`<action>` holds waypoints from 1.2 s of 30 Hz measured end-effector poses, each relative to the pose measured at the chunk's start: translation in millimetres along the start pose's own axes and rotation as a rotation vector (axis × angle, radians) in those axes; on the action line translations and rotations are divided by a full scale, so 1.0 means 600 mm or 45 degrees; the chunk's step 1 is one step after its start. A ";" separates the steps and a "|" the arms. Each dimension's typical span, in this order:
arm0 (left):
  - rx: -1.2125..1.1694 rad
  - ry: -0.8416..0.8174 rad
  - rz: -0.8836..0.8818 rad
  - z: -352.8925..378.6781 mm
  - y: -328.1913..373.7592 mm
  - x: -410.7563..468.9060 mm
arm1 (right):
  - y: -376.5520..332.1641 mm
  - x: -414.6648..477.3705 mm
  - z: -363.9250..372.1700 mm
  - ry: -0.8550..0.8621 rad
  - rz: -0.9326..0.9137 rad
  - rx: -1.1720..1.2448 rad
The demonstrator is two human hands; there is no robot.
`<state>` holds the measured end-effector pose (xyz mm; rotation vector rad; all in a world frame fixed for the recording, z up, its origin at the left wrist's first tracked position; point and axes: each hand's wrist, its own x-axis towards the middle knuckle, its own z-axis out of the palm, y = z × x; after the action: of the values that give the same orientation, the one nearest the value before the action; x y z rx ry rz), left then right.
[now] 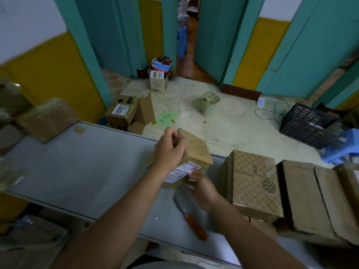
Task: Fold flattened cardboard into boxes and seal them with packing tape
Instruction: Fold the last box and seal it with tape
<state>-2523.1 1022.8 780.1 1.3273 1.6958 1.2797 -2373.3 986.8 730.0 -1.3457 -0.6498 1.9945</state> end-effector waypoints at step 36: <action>-0.131 -0.119 -0.072 0.005 -0.064 0.019 | -0.135 0.018 -0.037 0.094 -0.535 -2.453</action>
<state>-2536.8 1033.7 743.8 1.2510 1.5715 1.2363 -2336.7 1050.5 772.0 -1.7505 -2.8013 0.4852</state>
